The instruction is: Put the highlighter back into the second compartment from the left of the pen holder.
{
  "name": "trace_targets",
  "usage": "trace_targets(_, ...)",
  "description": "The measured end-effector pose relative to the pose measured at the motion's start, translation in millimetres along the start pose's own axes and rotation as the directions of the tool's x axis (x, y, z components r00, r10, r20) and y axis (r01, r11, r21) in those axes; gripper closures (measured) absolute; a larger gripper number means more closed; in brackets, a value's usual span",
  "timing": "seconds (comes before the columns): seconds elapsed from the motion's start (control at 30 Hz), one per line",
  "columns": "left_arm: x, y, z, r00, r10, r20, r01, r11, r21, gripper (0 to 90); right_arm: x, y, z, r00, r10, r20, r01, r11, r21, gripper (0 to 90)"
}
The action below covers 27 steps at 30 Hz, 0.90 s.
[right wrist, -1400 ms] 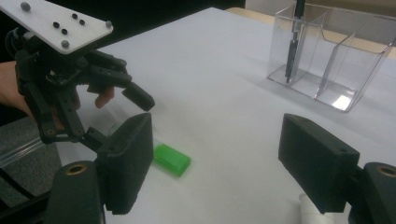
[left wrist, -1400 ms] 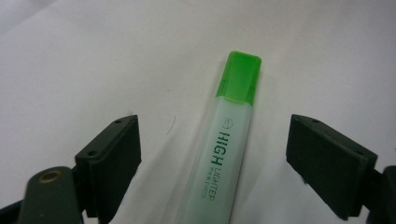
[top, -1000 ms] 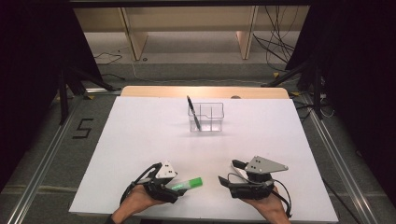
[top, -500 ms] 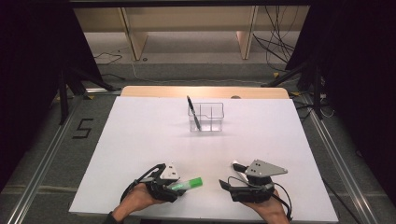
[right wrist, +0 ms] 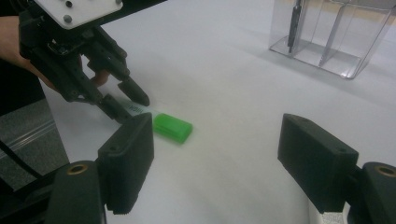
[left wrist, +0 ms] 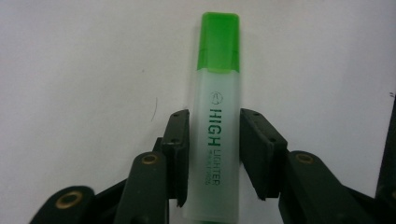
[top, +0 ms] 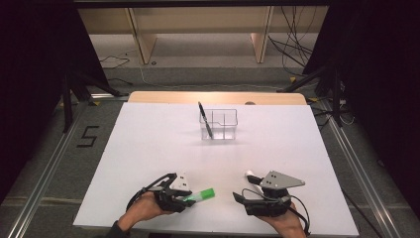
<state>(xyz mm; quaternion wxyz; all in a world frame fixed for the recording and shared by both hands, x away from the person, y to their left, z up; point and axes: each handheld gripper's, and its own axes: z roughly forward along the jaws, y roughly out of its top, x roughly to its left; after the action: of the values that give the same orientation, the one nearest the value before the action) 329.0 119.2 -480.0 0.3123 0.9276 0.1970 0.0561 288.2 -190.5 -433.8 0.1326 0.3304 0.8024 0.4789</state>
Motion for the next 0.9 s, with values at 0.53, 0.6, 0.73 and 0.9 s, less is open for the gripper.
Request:
trace_targets(0.53,2.4,5.9,-10.1,0.9964,-0.077,-0.034,0.072,0.9871,-0.143,65.9,2.0,-2.1,4.0,0.9988,0.045,-0.017,-0.045,0.999,-0.007,28.3)
trace_targets(0.6,0.4,8.1,-10.6,0.9939,-0.1,-0.047,0.09,0.9788,-0.184,65.9,2.7,-2.2,5.5,0.9975,0.066,-0.024,-0.066,0.998,-0.007,28.3)
trace_targets(0.73,-3.5,11.5,-11.1,0.9861,-0.147,-0.077,0.121,0.9538,-0.275,65.9,2.4,-2.8,9.2,0.9933,0.11,-0.034,-0.111,0.994,-0.016,28.8)
trace_targets(0.9,-7.8,15.2,-12.4,0.9763,-0.193,-0.098,0.144,0.9171,-0.372,65.9,1.2,-1.4,13.5,0.984,0.175,-0.034,-0.176,0.984,-0.038,31.5)
